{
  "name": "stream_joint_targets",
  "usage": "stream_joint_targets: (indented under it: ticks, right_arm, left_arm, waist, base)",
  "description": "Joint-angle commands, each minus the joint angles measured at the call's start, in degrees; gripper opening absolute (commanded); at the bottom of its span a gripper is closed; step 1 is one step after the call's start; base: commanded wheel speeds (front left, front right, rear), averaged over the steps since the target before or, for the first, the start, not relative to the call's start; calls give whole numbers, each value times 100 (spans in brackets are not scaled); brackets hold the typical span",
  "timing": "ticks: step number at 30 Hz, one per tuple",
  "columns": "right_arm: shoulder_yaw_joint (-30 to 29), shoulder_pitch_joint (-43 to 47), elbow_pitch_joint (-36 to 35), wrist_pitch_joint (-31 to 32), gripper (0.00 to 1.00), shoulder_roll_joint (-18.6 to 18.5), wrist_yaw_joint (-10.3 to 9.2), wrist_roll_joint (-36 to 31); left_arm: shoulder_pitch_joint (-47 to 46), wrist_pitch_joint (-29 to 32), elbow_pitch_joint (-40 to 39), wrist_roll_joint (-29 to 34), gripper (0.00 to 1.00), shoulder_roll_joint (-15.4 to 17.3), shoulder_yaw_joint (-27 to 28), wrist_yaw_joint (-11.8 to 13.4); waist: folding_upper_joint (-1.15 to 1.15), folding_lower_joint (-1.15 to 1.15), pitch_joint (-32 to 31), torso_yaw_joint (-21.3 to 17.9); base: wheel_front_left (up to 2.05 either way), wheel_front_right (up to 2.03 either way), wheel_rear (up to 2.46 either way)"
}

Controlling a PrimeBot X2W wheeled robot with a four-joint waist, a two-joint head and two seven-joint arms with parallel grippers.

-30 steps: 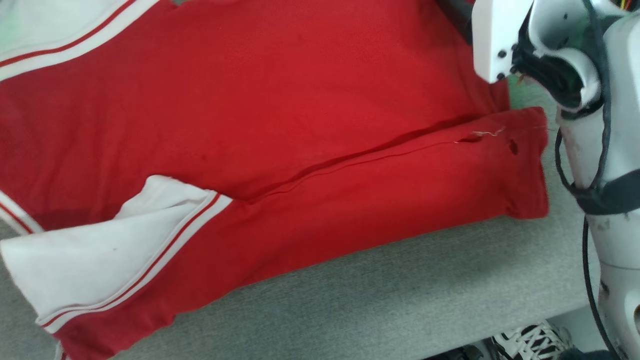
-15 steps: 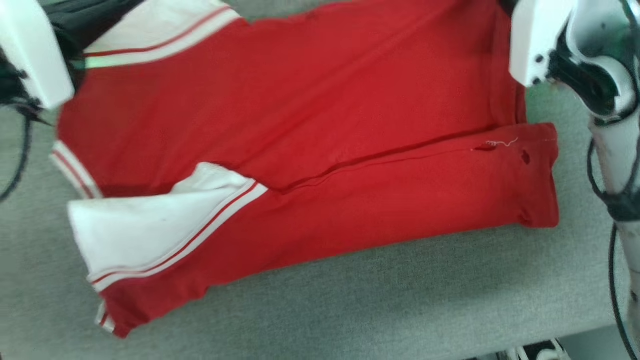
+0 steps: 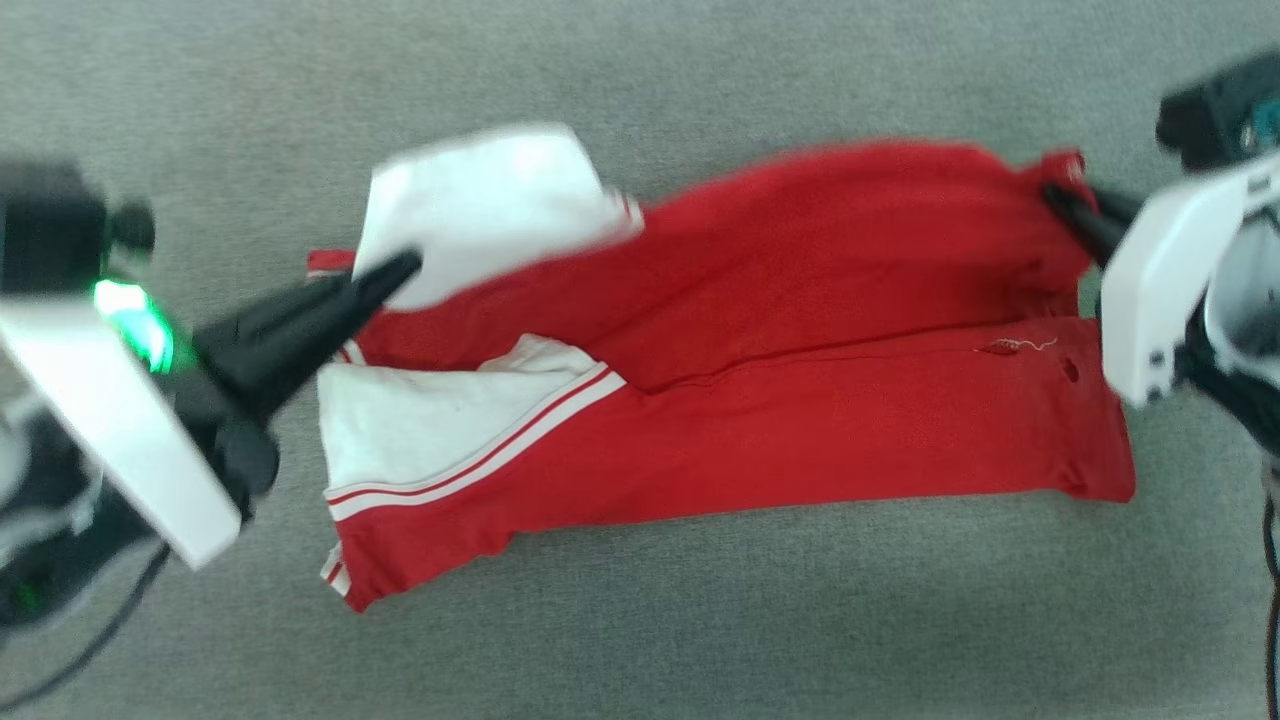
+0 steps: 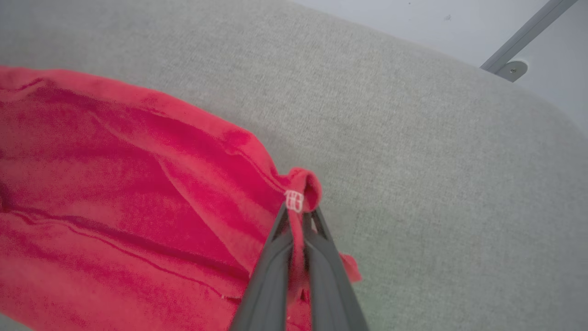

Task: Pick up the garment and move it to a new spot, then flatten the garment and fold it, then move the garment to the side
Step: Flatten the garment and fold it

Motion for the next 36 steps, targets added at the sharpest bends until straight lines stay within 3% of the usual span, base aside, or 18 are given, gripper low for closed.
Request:
stream_joint_targets:
  ticks: [1,6,13,20,27,28,29,30,31,32,33,36]
  right_arm:
    - [-13,87,-34,4,0,-6,-7,-28]
    - [-339,997,-542,107,0,-48,-7,-53]
    - [-933,1939,-895,-64,0,215,-7,-127]
    - [-916,1870,-345,-361,0,504,-7,-328]
    - [-705,1640,384,-733,0,649,-7,-430]
    - [-689,1619,410,-796,31,668,-7,-428]
    - [-682,1608,426,-835,54,677,-7,-420]
    - [-688,1619,421,-849,93,671,-7,-408]
    - [-713,1660,389,-841,100,653,-7,-384]
    - [-743,1719,335,-802,100,636,-7,-342]
    - [-797,1779,282,-754,100,611,-7,-311]
    - [-1098,1966,96,-630,100,521,-7,-182]
  left_arm:
    - [85,-69,2,41,0,34,-23,14]
    - [892,-879,-145,165,0,209,-409,14]
    - [1753,-1051,196,-30,0,-334,-177,14]
    - [2260,-1055,972,329,0,-960,246,14]
    - [2208,-1056,1552,854,0,-1225,259,14]
    - [2235,-1056,1622,933,2,-1237,319,14]
    - [2295,-1056,1662,970,22,-1253,392,14]
    - [2360,-1055,1676,978,38,-1278,505,14]
    - [2412,-1053,1695,1019,49,-1293,631,14]
    - [2492,-1053,1711,1068,90,-1310,776,14]
    - [2574,-1053,1711,1148,100,-1340,896,14]
    - [2842,-1053,1734,1431,100,-1513,1280,14]
  waist:
    - [0,0,-66,65]
    - [0,0,-191,131]
    - [0,0,-202,271]
    - [0,0,-63,294]
    - [0,0,-10,311]
    - [0,0,-17,308]
    - [0,0,-29,305]
    - [0,0,-43,306]
    - [0,0,-59,317]
    - [0,0,-76,328]
    - [0,0,-100,349]
    - [0,0,-167,439]
  base:
    - [0,0,0]
    - [0,0,0]
    - [0,0,0]
    - [0,0,0]
    - [0,0,0]
    - [0,0,0]
    - [0,0,0]
    - [0,0,0]
    - [0,0,0]
    - [0,0,0]
    - [0,0,0]
    - [0,0,0]
